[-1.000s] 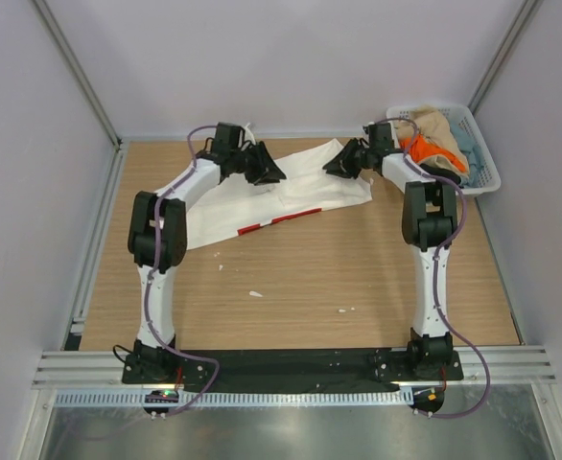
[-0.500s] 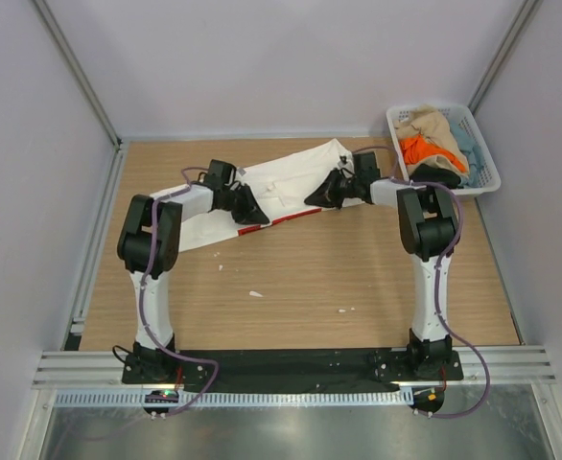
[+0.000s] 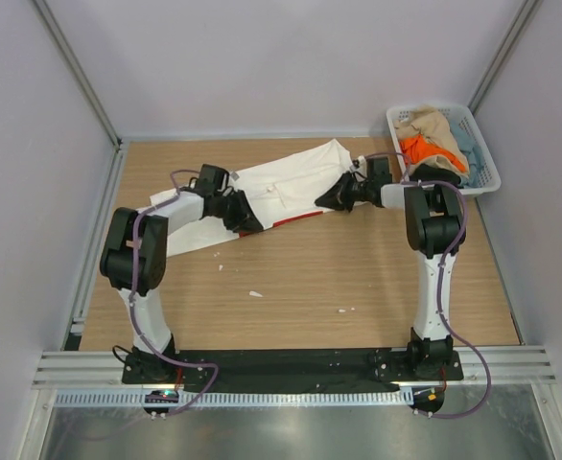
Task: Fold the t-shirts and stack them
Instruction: Fold the tshirt
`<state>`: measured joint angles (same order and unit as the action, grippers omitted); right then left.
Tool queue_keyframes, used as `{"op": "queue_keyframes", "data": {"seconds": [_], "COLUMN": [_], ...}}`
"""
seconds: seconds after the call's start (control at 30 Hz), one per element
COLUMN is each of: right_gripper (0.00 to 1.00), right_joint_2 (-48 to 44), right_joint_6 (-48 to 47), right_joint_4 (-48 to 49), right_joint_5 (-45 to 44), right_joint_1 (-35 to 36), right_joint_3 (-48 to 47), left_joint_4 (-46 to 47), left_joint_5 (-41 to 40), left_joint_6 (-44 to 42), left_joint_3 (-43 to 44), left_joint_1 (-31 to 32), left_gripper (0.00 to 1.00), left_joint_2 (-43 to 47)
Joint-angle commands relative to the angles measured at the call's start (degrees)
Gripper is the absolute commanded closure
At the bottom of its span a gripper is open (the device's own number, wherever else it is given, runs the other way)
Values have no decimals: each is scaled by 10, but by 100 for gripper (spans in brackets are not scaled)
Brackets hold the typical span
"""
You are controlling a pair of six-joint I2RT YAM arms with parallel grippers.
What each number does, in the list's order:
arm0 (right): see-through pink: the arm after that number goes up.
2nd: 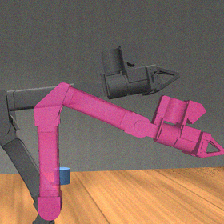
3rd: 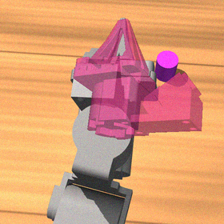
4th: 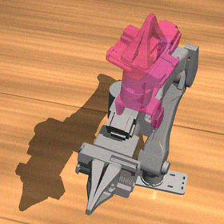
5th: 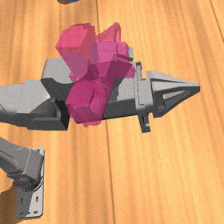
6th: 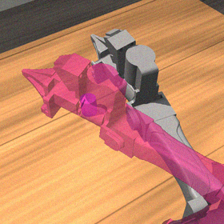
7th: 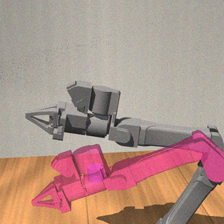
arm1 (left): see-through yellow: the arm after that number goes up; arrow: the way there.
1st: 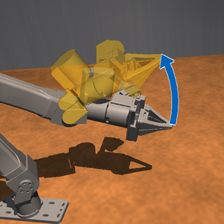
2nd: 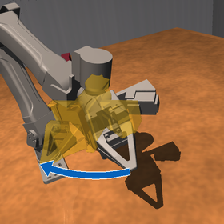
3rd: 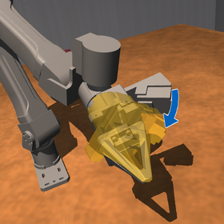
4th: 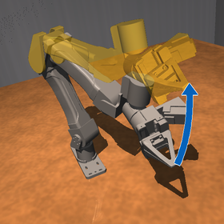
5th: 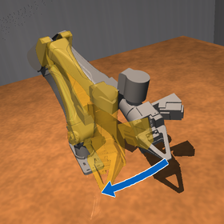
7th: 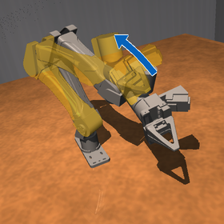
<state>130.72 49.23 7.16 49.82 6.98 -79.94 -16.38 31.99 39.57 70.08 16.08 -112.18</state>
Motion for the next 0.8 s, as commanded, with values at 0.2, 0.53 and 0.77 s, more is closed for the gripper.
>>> {"op": "queue_keyframes", "data": {"seconds": [0.2, 0.53, 0.77], "right_gripper": [70, 56, 54], "right_joint_2": [-84, -51, -94], "right_joint_6": [-119, -171, -212], "right_joint_4": [-306, -420, -432], "right_joint_5": [-268, -464, -510], "right_joint_1": [106, 222, 236], "right_joint_3": [-180, -299, -269], "left_joint_4": [-118, -147, -187], "left_joint_5": [-126, -210, -312], "left_joint_6": [-37, -105, -128], "left_joint_3": [-16, -33, -19], "left_joint_1": [-77, -142, -126], "left_gripper": [66, 67, 68], "left_joint_2": [172, 142, 96]}}
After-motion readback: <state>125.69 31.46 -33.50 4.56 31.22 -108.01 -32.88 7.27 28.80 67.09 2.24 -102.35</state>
